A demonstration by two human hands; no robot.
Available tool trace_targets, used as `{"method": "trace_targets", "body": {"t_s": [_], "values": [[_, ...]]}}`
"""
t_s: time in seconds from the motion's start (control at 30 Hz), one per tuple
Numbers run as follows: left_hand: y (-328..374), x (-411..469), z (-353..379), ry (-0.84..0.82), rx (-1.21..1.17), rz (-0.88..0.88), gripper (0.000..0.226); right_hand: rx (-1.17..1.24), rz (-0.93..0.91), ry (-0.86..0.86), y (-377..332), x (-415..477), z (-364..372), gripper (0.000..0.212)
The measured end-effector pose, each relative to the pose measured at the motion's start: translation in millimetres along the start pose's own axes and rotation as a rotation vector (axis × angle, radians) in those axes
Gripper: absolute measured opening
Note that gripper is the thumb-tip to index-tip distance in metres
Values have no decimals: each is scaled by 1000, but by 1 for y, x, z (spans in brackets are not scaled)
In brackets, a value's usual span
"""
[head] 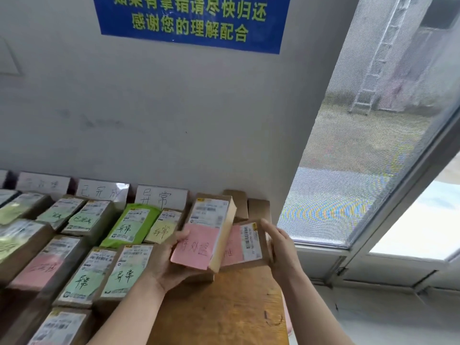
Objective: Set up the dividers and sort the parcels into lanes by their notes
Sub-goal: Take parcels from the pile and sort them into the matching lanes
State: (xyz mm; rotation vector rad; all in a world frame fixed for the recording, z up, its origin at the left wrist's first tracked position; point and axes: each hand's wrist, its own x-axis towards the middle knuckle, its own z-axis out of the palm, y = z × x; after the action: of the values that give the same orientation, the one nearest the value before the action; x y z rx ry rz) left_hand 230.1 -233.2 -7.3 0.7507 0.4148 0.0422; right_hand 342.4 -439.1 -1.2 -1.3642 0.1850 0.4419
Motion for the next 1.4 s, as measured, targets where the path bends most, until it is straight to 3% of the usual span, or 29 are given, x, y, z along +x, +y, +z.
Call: {"method": "trace_targets", "body": {"t_s": [0.1, 0.2, 0.27, 0.37, 0.5, 0.6, 0.73, 0.83, 0.97, 1.1, 1.27, 1.4], "values": [[-12, -4, 4, 38, -39, -32, 77, 124, -15, -59, 4, -6, 10, 74], [-18, -4, 10, 97, -131, -16, 40, 220, -48, -100, 11, -16, 20, 51], [-19, -7, 19, 90, -150, -18, 30, 115, -105, -195, 18, -25, 27, 53], [-18, -14, 21, 50, -118, -20, 34, 38, -125, -122, 27, -28, 32, 51], [-6, -18, 3, 97, -74, 4, 72, -19, -171, 1, 26, -25, 36, 53], [7, -27, -14, 163, -15, 86, 42, -21, -220, 6, 21, -33, 41, 50], [22, -49, -26, 294, 79, 216, 23, -16, -285, -106, 19, -52, 58, 42], [32, -70, -38, 345, 186, 288, 27, -60, -296, -198, 28, -67, 85, 47], [50, -102, -70, 355, 244, 352, 23, -175, -273, -297, 47, -95, 125, 77], [76, -146, -114, 340, 236, 367, 40, -205, -286, -301, 70, -136, 169, 71], [109, -208, -167, 319, 192, 370, 34, -172, -282, -262, 107, -185, 230, 46], [130, -250, -204, 350, 173, 425, 38, -241, -289, -295, 136, -220, 276, 49]]}}
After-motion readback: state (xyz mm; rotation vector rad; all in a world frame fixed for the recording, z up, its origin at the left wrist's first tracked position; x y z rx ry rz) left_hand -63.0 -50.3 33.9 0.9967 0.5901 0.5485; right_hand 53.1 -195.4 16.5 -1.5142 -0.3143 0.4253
